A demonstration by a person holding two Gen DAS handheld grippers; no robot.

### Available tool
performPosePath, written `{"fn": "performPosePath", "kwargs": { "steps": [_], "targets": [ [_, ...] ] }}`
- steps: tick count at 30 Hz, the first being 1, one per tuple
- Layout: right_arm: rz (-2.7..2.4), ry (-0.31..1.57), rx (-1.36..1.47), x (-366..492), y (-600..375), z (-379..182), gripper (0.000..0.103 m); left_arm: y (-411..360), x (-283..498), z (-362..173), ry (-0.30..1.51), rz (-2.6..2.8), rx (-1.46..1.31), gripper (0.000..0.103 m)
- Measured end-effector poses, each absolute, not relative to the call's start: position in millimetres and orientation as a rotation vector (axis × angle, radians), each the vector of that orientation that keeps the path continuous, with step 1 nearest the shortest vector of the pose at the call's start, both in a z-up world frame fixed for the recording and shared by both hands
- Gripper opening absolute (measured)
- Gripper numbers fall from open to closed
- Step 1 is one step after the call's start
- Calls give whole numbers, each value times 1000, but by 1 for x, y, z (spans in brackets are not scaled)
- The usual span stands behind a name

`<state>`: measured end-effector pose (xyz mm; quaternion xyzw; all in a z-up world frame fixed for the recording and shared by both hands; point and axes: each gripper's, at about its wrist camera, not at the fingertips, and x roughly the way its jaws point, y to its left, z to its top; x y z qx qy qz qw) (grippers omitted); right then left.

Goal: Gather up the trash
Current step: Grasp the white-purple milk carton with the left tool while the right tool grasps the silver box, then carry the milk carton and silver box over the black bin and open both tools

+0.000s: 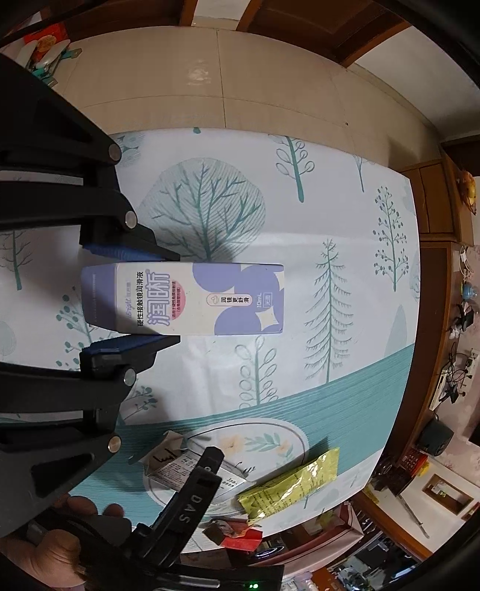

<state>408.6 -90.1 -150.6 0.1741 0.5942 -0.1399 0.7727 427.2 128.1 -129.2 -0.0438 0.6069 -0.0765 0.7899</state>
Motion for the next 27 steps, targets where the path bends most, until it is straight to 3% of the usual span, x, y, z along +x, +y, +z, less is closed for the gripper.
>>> {"fn": "performPosePath", "kwargs": {
  "steps": [7, 27],
  "targets": [
    [-218, 1280, 415, 371, -100, -146, 69, 113, 396, -123, 1306, -190, -57, 33],
    [50, 1173, 465, 189, -182, -82, 67, 31, 207, -43, 1189, -133, -35, 33]
  ]
}}
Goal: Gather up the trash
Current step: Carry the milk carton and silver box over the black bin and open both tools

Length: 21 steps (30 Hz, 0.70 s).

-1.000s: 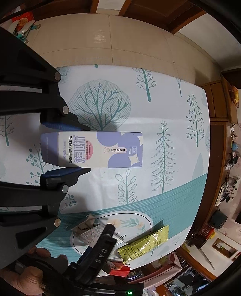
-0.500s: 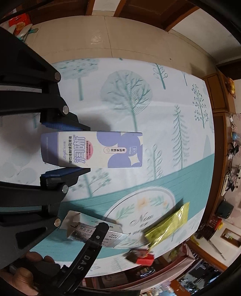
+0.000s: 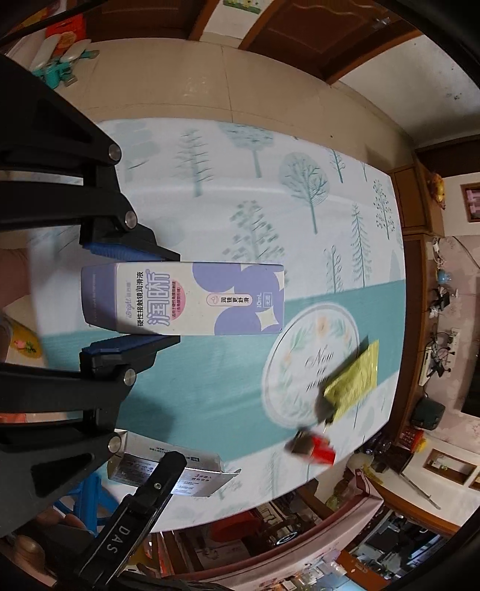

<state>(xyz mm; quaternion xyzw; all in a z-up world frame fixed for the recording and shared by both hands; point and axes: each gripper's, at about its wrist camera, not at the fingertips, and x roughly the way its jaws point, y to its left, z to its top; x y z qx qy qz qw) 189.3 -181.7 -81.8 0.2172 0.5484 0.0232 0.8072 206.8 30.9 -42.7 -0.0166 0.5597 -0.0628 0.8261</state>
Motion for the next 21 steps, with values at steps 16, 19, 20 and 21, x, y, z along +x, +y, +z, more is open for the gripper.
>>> {"fn": "performPosePath", "kwargs": {
  "steps": [16, 19, 20, 21],
  "targets": [
    [229, 1135, 349, 43, -242, -47, 67, -43, 48, -16, 1173, -71, -23, 33],
    [252, 1161, 350, 29, -246, -54, 67, -46, 30, -18, 1195, -60, -12, 33],
    [259, 1171, 351, 24, -245, -56, 67, -46, 26, -19, 1198, -58, -6, 33],
    [264, 1180, 355, 20, -246, -59, 67, -48, 20, -20, 1203, -53, 4, 33]
  ]
}}
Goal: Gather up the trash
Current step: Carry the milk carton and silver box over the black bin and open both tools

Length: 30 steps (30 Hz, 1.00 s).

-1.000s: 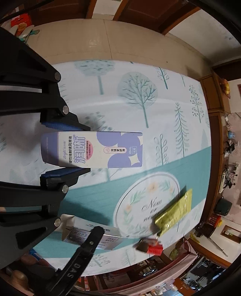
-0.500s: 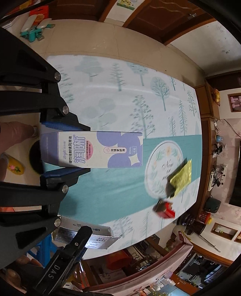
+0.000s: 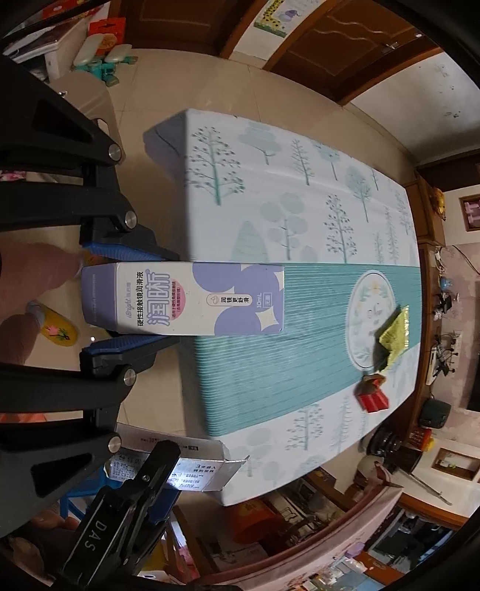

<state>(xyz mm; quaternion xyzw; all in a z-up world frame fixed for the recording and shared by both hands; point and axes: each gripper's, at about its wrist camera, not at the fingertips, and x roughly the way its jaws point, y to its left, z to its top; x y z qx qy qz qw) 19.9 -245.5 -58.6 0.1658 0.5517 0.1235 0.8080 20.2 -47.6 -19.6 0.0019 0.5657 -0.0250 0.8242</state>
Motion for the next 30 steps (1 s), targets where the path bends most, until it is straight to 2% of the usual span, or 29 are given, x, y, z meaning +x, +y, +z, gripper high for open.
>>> {"fn": "performPosePath", "kwargs": {
  "steps": [6, 13, 23, 30],
  "targets": [
    [285, 1224, 371, 1, -240, -75, 67, -51, 6, -36, 1248, -61, 35, 33],
    [254, 1314, 404, -16, -233, -120, 67, -49, -8, -81, 1327, -97, 59, 33],
    [161, 1435, 425, -33, -216, -234, 68, -38, -19, -198, 1426, -156, -18, 33],
    [99, 1450, 461, -34, -220, -311, 68, -37, -5, -275, 1442, -167, -67, 34]
  ]
}}
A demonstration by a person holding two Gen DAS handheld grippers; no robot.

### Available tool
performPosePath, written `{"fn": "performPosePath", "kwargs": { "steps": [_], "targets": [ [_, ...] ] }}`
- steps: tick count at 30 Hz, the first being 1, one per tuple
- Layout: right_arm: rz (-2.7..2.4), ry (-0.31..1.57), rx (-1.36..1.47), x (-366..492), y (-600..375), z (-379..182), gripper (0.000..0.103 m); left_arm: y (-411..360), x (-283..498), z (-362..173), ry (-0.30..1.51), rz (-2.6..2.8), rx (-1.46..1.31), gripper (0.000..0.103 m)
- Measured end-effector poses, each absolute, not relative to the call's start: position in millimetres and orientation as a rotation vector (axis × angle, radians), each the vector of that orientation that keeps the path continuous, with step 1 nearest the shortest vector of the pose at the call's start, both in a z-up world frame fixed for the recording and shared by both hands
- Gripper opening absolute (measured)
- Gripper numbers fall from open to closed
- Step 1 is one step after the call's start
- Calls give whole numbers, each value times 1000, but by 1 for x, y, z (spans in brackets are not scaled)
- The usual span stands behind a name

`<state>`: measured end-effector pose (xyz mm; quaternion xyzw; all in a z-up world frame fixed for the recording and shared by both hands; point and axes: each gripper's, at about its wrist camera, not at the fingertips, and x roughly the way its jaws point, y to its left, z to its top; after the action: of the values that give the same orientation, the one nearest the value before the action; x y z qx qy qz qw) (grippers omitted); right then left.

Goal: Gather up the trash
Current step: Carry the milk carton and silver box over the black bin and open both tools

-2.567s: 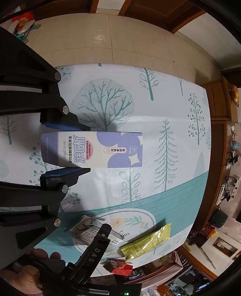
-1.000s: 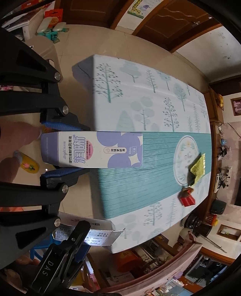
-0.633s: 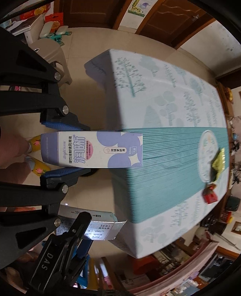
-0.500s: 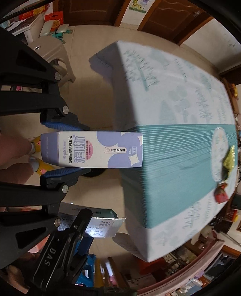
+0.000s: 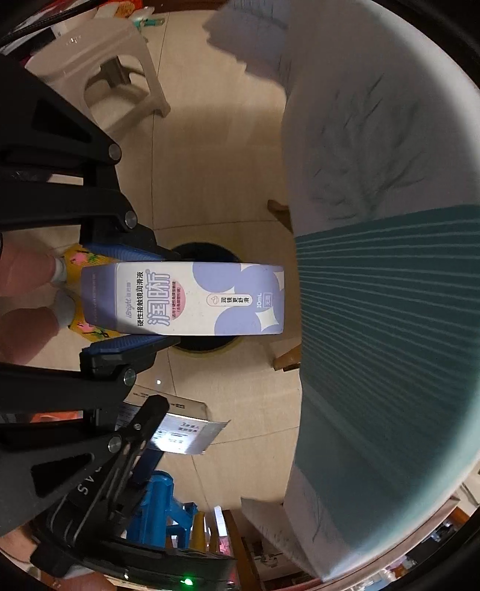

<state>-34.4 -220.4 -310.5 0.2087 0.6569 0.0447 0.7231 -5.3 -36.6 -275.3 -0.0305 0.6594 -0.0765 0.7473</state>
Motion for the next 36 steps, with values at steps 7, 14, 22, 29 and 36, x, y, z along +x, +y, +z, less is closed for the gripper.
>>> {"fn": "performPosePath", "kwargs": {
  "steps": [7, 14, 22, 29, 36],
  "targets": [
    [38, 1460, 507, -28, -229, -371, 68, -39, 8, -331, 1444, -174, -84, 37],
    [16, 1462, 521, -20, -230, -394, 68, -32, 15, -359, 1464, -141, -89, 60],
    [38, 1473, 503, -15, -215, -395, 69, -7, 18, -360, 1453, -75, -113, 79],
    [73, 1491, 491, -2, -197, -405, 70, 11, 19, -353, 1430, -31, -114, 82],
    [83, 1495, 459, 8, -182, -406, 73, 22, 21, -350, 1417, -9, -120, 82]
  ]
}}
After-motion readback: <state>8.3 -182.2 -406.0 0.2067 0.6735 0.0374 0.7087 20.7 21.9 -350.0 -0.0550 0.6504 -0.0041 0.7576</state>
